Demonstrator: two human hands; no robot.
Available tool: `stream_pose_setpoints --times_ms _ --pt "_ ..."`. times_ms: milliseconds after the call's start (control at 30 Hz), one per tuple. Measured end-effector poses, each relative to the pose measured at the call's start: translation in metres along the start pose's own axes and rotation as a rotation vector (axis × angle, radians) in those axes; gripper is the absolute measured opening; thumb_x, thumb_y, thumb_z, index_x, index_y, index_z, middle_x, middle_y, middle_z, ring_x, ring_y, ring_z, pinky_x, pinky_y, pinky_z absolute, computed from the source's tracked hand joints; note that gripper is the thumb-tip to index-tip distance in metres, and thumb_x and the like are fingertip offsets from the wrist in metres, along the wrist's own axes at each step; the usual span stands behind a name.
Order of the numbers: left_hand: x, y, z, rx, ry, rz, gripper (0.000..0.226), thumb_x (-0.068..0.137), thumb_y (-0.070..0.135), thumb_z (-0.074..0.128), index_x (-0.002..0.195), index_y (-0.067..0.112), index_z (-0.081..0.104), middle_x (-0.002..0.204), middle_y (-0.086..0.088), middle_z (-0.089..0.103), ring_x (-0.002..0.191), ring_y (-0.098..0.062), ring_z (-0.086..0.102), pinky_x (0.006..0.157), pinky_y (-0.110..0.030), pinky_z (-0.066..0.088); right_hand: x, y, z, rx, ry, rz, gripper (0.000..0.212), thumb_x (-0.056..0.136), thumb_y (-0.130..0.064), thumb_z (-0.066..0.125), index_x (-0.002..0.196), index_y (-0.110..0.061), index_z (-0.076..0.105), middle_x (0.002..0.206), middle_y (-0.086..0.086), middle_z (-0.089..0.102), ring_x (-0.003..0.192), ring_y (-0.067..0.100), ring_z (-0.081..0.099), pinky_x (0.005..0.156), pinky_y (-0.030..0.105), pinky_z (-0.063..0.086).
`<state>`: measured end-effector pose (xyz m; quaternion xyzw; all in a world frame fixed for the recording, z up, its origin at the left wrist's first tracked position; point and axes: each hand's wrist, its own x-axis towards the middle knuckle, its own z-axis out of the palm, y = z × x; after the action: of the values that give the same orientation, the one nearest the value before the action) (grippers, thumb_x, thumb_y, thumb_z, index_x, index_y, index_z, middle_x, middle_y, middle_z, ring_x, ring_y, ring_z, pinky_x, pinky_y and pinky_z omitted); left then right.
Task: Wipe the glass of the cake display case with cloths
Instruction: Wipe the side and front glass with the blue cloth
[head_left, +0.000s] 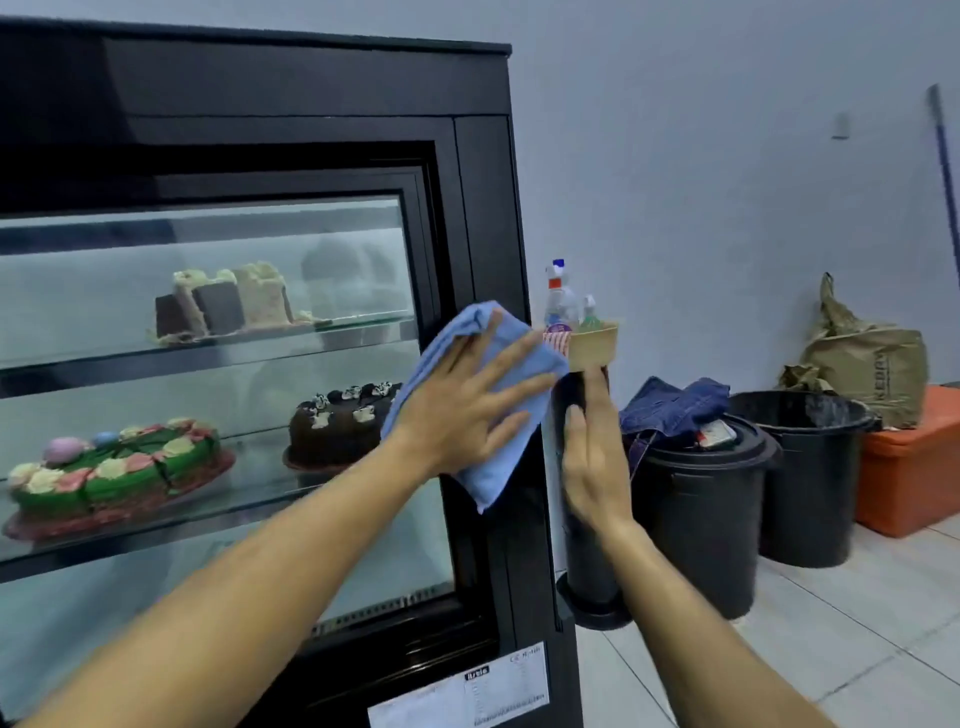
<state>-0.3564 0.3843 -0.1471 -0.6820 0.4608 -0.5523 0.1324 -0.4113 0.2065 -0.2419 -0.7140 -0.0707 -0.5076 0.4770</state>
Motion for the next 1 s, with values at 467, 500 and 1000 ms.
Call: stream_pose_setpoints --times_ms 467,500,1000 --pt "0.102 -0.111 -0.059 0.201 0.025 -0.009 0.056 0.106 0.056 0.033 0.16 0.042 0.032 0.171 -0.001 0.024 0.157 -0.045 0.009 0.126 -0.057 0.008 -0.126 0.061 0.09 -0.393 0.033 -0.104 0.065 0.11 -0.045 0.016 0.166 -0.016 0.003 0.173 0.01 0.006 0.159 0.03 0.007 0.129 0.041 0.001" --pt "0.11 -0.119 -0.065 0.206 0.019 -0.025 0.057 0.106 0.056 0.032 0.161 0.041 0.03 0.171 -0.002 0.023 0.157 -0.046 0.009 0.126 -0.059 0.008 -0.126 0.061 0.09 -0.394 0.033 -0.101 0.065 0.11 -0.046 0.016 0.166 -0.016 0.003 0.173 0.01 0.006 0.159 0.03 0.007 0.129 0.041 0.0" --pt "0.123 -0.155 -0.095 0.201 -0.002 -0.241 0.072 0.098 0.076 0.021 0.163 0.046 0.017 0.174 -0.007 0.008 0.158 -0.043 -0.002 0.126 -0.063 -0.001 -0.118 0.067 0.091 -0.466 0.128 -0.199 0.066 0.11 -0.048 0.019 0.166 -0.016 0.006 0.173 0.009 0.006 0.16 0.028 0.006 0.129 0.039 0.001"
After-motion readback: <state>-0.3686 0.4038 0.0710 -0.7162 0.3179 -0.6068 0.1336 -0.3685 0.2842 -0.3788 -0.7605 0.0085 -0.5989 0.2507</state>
